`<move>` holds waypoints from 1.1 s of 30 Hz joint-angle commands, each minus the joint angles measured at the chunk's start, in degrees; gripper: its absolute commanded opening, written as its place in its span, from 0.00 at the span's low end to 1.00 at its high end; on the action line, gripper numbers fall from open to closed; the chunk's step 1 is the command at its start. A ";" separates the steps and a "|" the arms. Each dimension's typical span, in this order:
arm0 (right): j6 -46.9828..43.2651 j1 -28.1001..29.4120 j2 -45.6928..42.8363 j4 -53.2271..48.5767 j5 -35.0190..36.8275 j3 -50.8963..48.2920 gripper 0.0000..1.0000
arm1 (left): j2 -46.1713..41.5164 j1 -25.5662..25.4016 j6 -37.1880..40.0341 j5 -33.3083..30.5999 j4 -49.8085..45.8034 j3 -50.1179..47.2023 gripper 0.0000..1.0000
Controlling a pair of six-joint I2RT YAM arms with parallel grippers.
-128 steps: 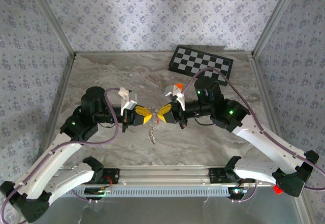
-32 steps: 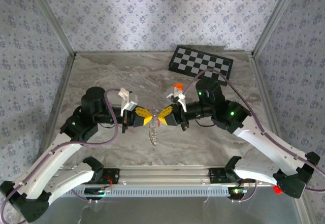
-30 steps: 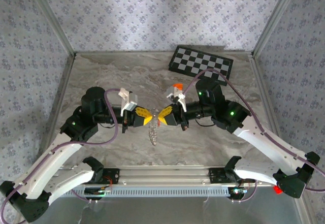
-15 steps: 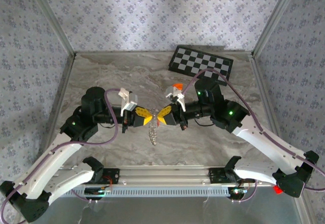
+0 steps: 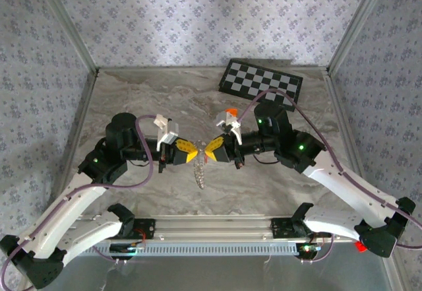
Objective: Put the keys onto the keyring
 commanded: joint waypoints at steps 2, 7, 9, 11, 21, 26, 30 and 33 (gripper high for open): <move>0.67 -0.09 -0.74 0.98 0.47 -0.21 0.00 | -0.80 -0.62 1.21 1.88 3.26 0.16 0.00; 0.59 -0.10 -0.22 1.41 0.16 -0.31 0.00 | -0.93 -0.71 1.27 1.88 3.18 0.23 0.00; 0.59 -0.10 -0.21 1.55 0.12 -0.26 0.00 | -0.97 -0.63 1.26 1.82 3.19 0.27 0.00; 0.60 -0.16 -0.14 1.64 0.05 -0.08 0.00 | -0.96 -0.66 1.36 1.84 3.24 0.19 0.00; 0.62 -0.16 0.47 2.20 -0.66 -0.26 0.00 | -0.88 -0.71 1.33 1.97 3.27 0.21 0.00; 0.45 0.10 1.10 1.95 -1.20 0.03 0.00 | -0.82 -0.66 1.31 1.80 3.20 0.22 0.00; 0.24 0.57 1.20 1.67 -1.29 0.17 0.00 | -0.71 -0.69 1.30 1.88 3.31 0.23 0.00; 0.15 0.54 1.20 1.48 -1.46 0.26 0.00 | -0.72 -0.64 1.38 1.97 3.29 0.28 0.00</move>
